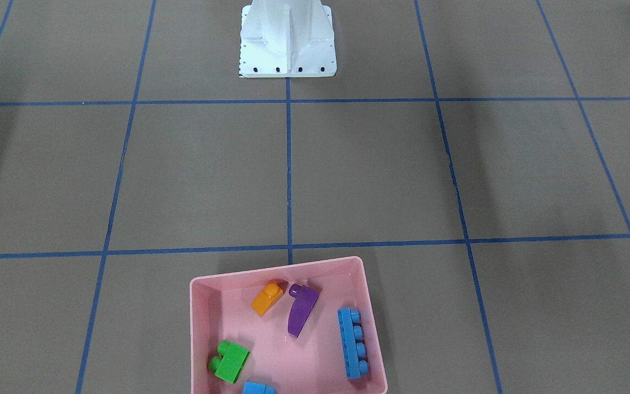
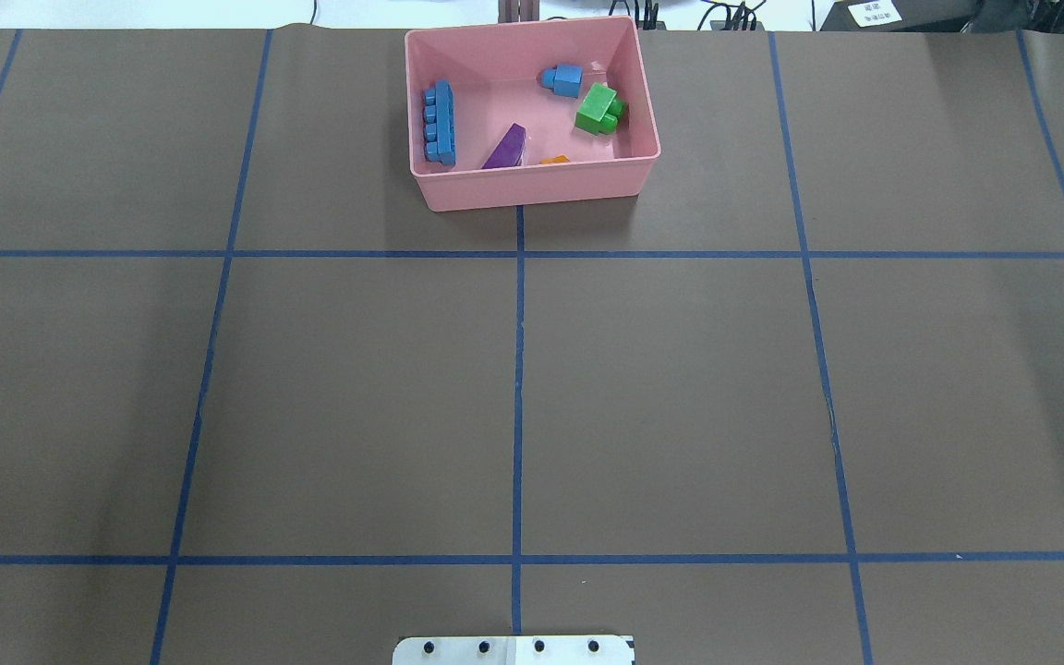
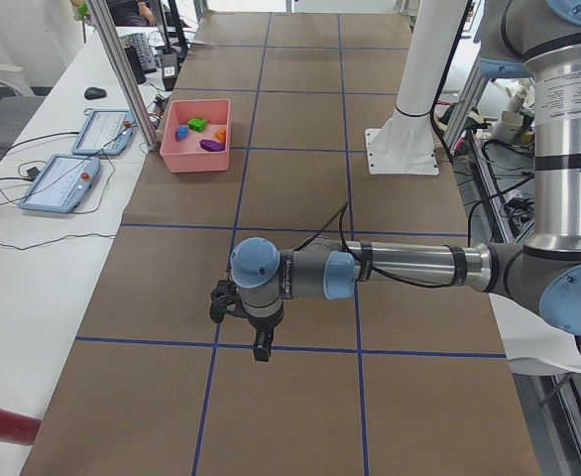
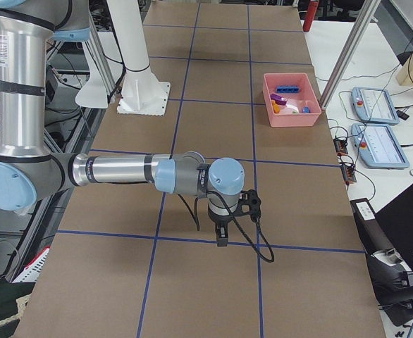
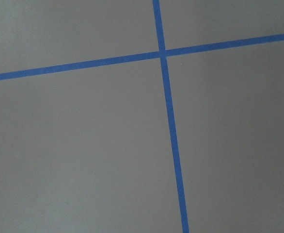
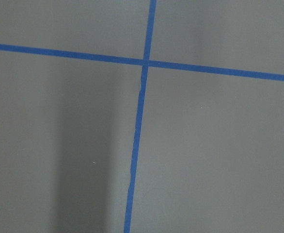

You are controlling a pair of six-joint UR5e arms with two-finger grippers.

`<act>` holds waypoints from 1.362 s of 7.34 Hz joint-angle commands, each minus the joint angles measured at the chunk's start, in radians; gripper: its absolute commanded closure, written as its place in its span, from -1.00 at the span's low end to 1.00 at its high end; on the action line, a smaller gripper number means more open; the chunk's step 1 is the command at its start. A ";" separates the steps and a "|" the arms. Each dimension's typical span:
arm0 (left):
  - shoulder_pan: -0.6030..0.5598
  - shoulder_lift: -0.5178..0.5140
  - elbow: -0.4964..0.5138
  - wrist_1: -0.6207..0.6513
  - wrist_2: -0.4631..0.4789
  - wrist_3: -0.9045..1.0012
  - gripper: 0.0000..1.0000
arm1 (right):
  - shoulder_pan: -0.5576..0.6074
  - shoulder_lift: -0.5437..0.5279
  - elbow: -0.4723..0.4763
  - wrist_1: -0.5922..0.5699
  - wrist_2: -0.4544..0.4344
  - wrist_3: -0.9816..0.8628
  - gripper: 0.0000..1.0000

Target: Put all blocks into box

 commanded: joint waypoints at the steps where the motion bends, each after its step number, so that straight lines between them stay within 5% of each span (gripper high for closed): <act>1: -0.001 0.001 -0.001 -0.001 0.002 -0.062 -1.00 | 0.000 0.004 -0.003 0.001 -0.002 0.106 -1.00; 10: -0.001 0.000 -0.001 -0.004 0.014 -0.046 -1.00 | 0.000 0.004 -0.006 0.001 -0.005 0.107 -1.00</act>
